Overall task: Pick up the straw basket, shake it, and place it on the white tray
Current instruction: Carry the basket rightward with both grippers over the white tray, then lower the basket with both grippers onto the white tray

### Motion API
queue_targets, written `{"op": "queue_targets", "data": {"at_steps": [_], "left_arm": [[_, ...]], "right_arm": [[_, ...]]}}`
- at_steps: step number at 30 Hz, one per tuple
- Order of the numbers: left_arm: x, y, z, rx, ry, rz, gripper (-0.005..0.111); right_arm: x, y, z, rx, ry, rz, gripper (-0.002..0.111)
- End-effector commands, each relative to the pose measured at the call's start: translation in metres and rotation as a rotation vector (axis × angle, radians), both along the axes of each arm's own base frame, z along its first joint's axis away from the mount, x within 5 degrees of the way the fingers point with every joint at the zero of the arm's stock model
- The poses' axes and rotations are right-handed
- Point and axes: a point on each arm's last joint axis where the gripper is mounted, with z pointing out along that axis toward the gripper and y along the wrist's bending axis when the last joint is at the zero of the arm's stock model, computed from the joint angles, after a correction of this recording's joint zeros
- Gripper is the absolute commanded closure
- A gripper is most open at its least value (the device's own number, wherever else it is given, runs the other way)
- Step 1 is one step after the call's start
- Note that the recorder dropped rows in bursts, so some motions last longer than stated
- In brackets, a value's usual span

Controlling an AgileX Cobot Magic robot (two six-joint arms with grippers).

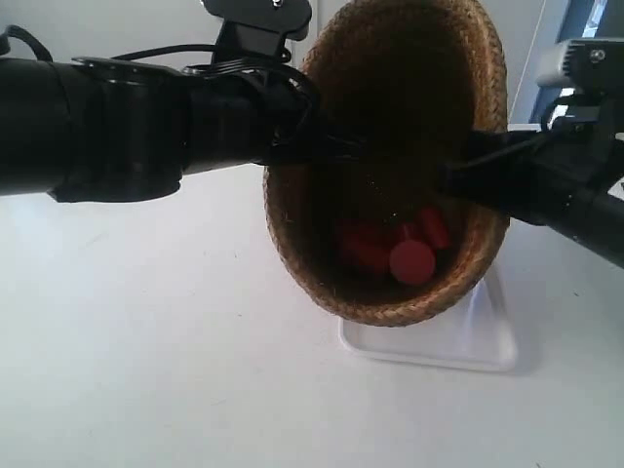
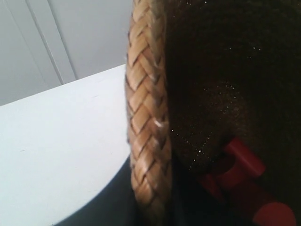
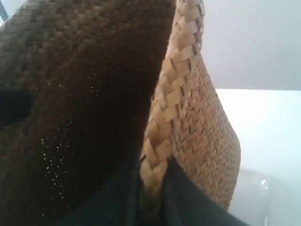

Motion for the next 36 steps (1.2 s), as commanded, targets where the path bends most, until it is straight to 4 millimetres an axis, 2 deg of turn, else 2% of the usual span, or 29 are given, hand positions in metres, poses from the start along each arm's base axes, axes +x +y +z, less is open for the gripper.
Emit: {"op": "queue_targets", "data": {"at_steps": [1, 5, 8, 18, 22, 28, 32, 36], "left_arm": [[-0.007, -0.01, 0.008, -0.042, -0.007, -0.089, 0.107], [-0.007, -0.01, 0.008, -0.042, -0.007, -0.089, 0.107], [-0.007, -0.01, 0.008, -0.042, -0.007, -0.089, 0.107], [-0.007, -0.01, 0.008, -0.042, -0.007, -0.089, 0.107], [-0.008, -0.014, 0.012, -0.112, 0.01, -0.115, 0.107], [-0.006, -0.015, 0.022, -0.161, 0.003, -0.085, 0.107], [-0.004, -0.017, 0.036, -0.201, -0.022, -0.089, 0.107], [-0.004, -0.019, 0.043, -0.222, -0.035, -0.105, 0.107]], "right_arm": [[-0.002, -0.013, 0.001, -0.067, 0.055, 0.034, 0.108], [-0.001, -0.029, 0.001, -0.148, 0.17, -0.013, 0.108], [0.001, -0.04, 0.005, -0.135, 0.229, -0.089, 0.108], [0.003, -0.041, 0.012, -0.14, 0.228, -0.095, 0.108], [0.002, -0.042, 0.01, -0.147, 0.252, -0.103, 0.108], [0.01, -0.044, 0.03, -0.138, 0.296, -0.152, 0.108], [0.017, -0.049, 0.046, -0.209, 0.387, -0.196, 0.108], [0.024, -0.05, 0.047, -0.23, 0.452, -0.214, 0.108]]}}
